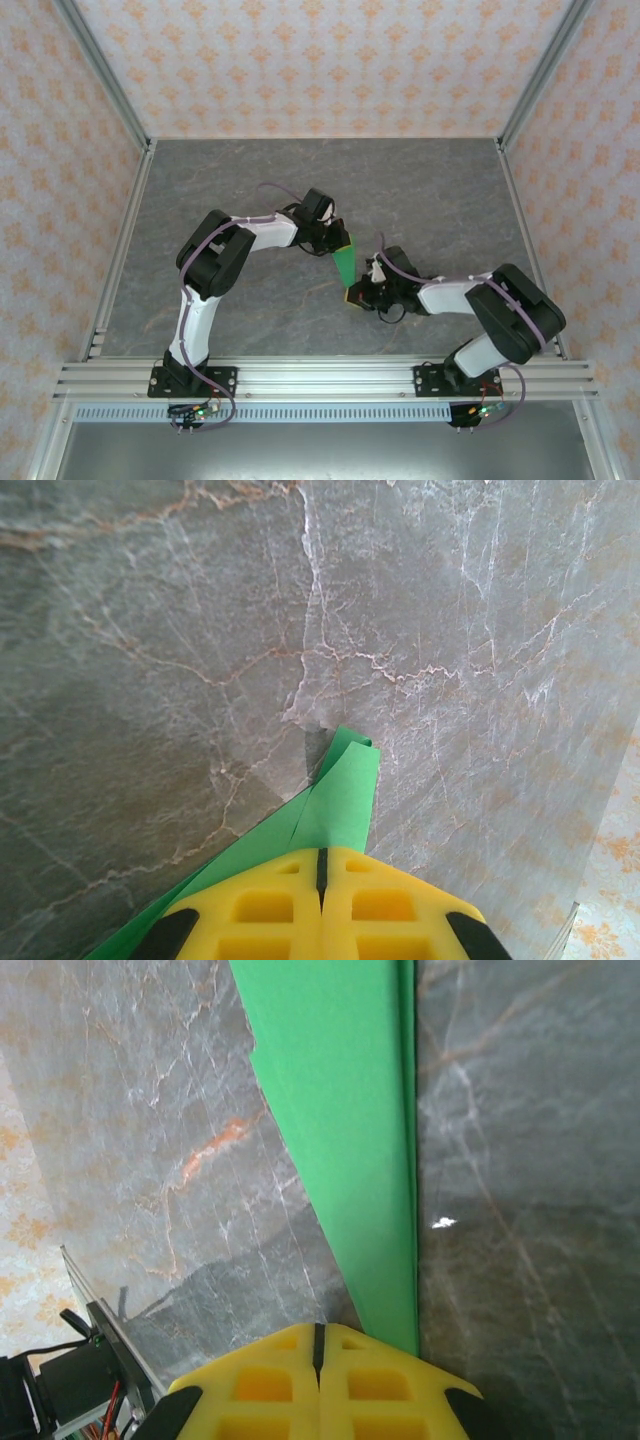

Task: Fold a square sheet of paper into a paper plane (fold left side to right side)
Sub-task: Fold the wing for the fifth time at the center of the table.

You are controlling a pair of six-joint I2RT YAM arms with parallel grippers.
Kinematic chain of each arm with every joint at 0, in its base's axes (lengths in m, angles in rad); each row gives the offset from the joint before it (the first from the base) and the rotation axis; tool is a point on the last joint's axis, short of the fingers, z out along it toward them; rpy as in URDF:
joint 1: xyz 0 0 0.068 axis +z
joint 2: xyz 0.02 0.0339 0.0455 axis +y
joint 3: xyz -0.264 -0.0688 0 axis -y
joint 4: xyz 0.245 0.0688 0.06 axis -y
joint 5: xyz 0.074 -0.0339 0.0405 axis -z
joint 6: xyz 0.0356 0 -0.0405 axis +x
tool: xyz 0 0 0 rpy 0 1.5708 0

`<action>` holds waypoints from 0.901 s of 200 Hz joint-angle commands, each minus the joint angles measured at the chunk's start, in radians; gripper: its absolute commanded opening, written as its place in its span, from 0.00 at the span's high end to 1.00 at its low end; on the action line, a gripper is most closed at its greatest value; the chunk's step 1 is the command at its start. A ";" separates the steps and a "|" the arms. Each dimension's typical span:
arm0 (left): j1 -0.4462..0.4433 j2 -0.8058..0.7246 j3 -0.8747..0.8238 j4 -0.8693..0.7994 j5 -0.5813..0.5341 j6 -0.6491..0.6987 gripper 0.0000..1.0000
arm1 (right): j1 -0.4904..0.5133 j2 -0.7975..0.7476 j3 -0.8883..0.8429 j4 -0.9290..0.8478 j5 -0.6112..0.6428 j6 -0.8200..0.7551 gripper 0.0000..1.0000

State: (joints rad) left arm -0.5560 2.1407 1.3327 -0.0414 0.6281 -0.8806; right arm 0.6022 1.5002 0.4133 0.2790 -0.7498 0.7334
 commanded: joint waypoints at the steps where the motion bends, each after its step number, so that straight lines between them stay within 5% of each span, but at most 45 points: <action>1: 0.018 0.079 -0.041 -0.130 -0.135 0.015 1.00 | 0.019 -0.005 -0.050 -0.093 -0.043 0.024 0.97; 66: 0.016 0.062 -0.049 -0.131 -0.137 0.020 1.00 | -0.079 -0.245 0.044 -0.236 0.014 -0.014 0.94; 129: 0.017 0.056 -0.049 -0.128 -0.133 0.017 1.00 | -0.109 0.003 0.118 -0.029 -0.062 0.021 0.95; 180: 0.017 0.057 -0.046 -0.129 -0.132 0.017 1.00 | -0.069 0.088 0.130 -0.084 -0.053 -0.016 0.95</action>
State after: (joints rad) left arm -0.5560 2.1403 1.3323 -0.0414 0.6281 -0.8806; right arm 0.5068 1.5669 0.5220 0.2005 -0.7944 0.7403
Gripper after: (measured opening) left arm 0.035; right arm 0.062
